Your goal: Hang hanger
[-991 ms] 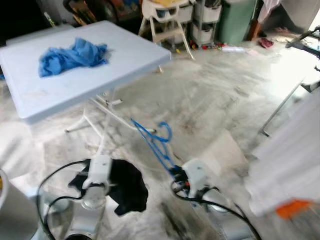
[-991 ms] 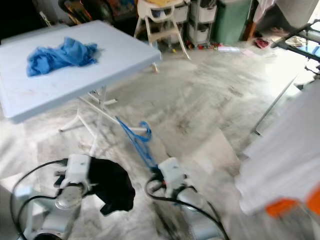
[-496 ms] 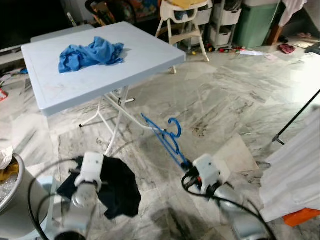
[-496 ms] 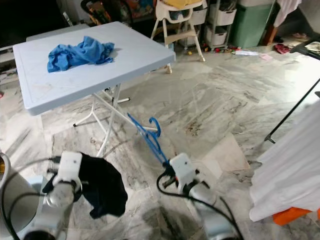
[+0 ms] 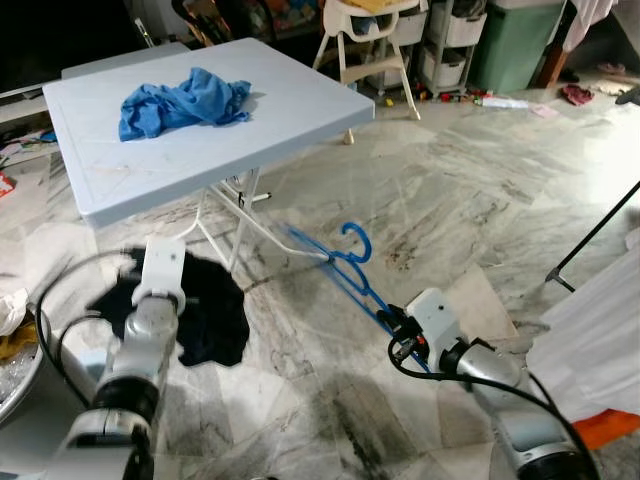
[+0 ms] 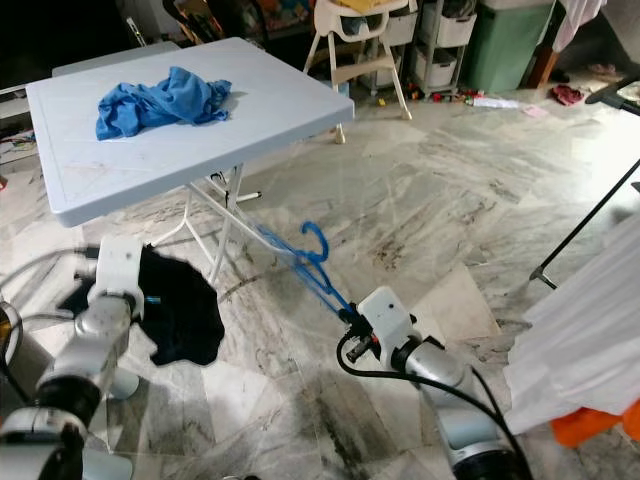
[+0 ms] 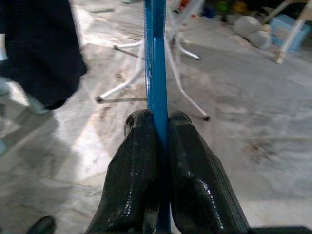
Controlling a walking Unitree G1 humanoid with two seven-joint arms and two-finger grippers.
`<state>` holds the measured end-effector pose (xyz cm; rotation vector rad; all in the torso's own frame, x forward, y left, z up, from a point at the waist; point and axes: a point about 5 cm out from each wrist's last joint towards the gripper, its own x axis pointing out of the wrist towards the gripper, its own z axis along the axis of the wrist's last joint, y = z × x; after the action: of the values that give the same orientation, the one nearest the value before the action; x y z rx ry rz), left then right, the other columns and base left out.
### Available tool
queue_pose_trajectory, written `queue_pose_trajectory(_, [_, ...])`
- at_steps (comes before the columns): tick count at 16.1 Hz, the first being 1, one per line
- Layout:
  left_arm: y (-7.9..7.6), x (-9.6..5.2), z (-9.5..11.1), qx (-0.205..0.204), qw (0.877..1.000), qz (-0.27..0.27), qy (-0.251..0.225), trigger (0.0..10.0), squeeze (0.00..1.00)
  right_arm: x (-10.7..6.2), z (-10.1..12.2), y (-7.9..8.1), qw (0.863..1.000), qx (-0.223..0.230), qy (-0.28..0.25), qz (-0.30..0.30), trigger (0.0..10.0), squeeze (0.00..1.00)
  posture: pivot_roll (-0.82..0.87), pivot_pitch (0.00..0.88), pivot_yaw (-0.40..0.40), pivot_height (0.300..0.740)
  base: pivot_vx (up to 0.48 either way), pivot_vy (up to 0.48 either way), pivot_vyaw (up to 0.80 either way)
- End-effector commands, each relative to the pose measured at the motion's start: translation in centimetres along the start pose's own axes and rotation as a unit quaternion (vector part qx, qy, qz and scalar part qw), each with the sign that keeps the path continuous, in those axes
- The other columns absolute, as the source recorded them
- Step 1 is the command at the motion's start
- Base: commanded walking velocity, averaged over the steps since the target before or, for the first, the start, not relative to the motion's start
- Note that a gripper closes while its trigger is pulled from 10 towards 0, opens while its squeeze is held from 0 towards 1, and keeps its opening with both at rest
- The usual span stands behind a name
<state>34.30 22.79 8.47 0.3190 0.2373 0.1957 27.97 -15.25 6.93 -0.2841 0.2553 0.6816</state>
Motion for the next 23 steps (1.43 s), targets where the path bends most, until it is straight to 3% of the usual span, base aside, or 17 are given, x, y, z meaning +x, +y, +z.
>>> queue_pose_trajectory(1, [0.6, 0.4, 0.8, 0.0, 1.0, 0.009, -0.014, 10.0, 0.0, 0.0, 0.8, 0.2, 1.0, 0.001, -0.014, 0.021, 10.0, 0.0, -0.1, 0.068, 0.087, 0.74, 0.0, 0.0, 0.0])
queue_pose_trajectory(5, [0.1, 1.2, 3.6, 0.02, 0.998, -0.003, -0.067, 10.0, 0.0, -1.0, 0.9, 1.6, 0.995, 0.02, -0.017, 0.097, 10.0, 0.0, -0.1, 0.077, 0.111, 0.74, 0.0, 0.0, 0.0])
queue_pose_trajectory(7, [1.9, 1.7, 4.7, 0.054, 0.993, 0.066, -0.086, 10.0, 0.0, -1.4, 0.8, 1.4, 0.995, 0.028, -0.014, 0.093, 10.0, 0.0, -0.1, 0.084, 0.121, 0.74, 0.0, 0.0, 0.0])
queue_pose_trajectory(10, [2.8, 1.9, 5.0, 0.059, 0.99, 0.103, -0.078, 10.0, 0.0, -1.7, 0.8, 1.8, 0.993, 0.04, -0.013, 0.11, 10.0, 0.0, -0.09, 0.086, 0.127, 0.74, 0.0, 0.0, 0.0])
queue_pose_trajectory(16, [1.4, 1.9, 5.0, 0.065, 0.991, 0.087, -0.082, 10.0, 0.0, -2.0, 1.7, 3.4, 0.981, 0.074, -0.032, 0.177, 10.0, 0.0, -0.09, 0.087, 0.128, 0.74, 0.0, 0.0, 0.0])
queue_pose_trajectory(17, [0.6, 1.9, 5.2, 0.064, 0.992, 0.06, -0.089, 10.0, 0.0, -2.4, 1.7, 4.5, 0.972, 0.078, -0.025, 0.22, 10.0, 0.0, -0.09, 0.088, 0.127, 0.74, 0.0, 0.0, 0.0])
queue_pose_trajectory(20, [-0.1, 1.9, 5.2, 0.064, 0.993, 0.053, -0.087, 10.0, 0.0, -2.7, 1.4, 5.7, 0.962, 0.083, -0.01, 0.258, 10.0, 0.0, -0.09, 0.09, 0.125, 0.74, 0.0, 0.0, 0.0])
queue_pose_trajectory(23, [-0.7, 1.9, 5.1, 0.052, 0.995, 0.023, -0.076, 10.0, 0.0, -2.2, 1.0, 5.7, 0.968, 0.072, 0.005, 0.242, 10.0, 0.0, -0.09, 0.093, 0.119, 0.74, 0.0, 0.0, 0.0])
